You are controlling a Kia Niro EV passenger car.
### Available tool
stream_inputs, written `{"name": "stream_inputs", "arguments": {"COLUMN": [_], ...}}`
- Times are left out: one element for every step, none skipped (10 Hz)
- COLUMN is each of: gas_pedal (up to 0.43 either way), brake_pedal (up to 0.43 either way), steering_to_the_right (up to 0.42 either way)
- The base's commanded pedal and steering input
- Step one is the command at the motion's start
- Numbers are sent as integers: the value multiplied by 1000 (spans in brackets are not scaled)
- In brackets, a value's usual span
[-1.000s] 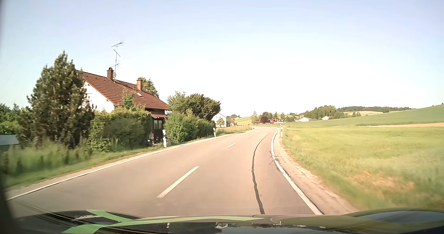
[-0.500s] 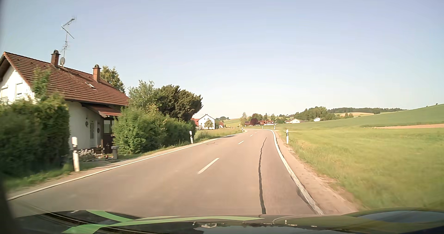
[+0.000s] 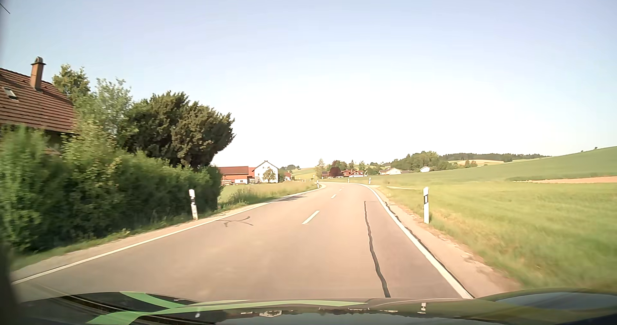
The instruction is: Follow the waypoints while adhering to traffic rules and regulations
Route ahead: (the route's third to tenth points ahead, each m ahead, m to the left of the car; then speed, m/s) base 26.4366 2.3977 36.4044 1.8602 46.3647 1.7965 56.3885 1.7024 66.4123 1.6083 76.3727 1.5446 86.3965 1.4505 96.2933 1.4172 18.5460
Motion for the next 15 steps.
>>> {"name": "stream_inputs", "arguments": {"gas_pedal": [177, 177, 177, 189, 189, 189, 189, 189, 189, 189, 177, 177, 150, 150, 150], "brake_pedal": [0, 0, 0, 0, 0, 0, 0, 0, 0, 0, 0, 0, 0, 0, 0], "steering_to_the_right": [26, 26, 24, 21, 20, 20, 17, 14, 12, 12, 9, 2, -6, -9, -9]}}
